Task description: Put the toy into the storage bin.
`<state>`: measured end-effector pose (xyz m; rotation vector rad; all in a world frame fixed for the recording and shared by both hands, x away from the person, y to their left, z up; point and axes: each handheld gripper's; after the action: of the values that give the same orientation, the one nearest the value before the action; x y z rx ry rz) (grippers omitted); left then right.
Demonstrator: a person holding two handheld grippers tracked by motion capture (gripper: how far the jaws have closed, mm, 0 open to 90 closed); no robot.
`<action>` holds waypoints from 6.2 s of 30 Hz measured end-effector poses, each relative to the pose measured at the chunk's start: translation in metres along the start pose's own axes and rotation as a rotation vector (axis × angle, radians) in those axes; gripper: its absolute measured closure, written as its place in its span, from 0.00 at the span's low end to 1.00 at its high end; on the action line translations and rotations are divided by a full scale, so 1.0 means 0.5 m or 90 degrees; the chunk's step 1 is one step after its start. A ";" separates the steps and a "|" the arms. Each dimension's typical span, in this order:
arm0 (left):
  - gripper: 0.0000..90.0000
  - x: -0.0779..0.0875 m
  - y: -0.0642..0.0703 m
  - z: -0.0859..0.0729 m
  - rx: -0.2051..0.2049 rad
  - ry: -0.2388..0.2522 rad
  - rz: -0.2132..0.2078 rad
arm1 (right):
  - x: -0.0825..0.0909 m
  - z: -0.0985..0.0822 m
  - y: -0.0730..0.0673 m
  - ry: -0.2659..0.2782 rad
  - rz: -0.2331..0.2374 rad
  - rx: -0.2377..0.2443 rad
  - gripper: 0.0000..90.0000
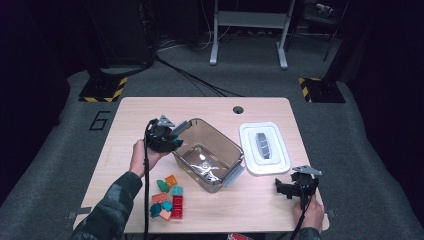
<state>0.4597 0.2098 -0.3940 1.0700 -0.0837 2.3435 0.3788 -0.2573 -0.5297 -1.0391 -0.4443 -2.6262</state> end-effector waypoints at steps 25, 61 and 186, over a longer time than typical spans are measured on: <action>0.17 0.115 -0.006 -0.092 -0.013 0.082 0.029 | 0.000 0.000 0.000 0.000 0.000 0.000 0.00; 0.17 -0.003 -0.036 -0.264 0.032 -0.055 0.132 | 0.000 0.000 0.000 -0.001 0.000 -0.002 0.00; 0.74 0.044 0.017 0.046 -0.022 0.021 0.017 | -0.001 0.001 0.001 0.002 0.005 0.002 0.00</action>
<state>0.4596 0.2066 -0.3610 1.0187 -0.1262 2.3738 0.3796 -0.2577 -0.5297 -1.0340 -0.4419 -2.6189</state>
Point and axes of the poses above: each handheld gripper's, and its own axes: x roughly backward along the jaws, z roughly out of its top, y roughly to its right, and after that the axes turned 15 degrees about x, right-handed
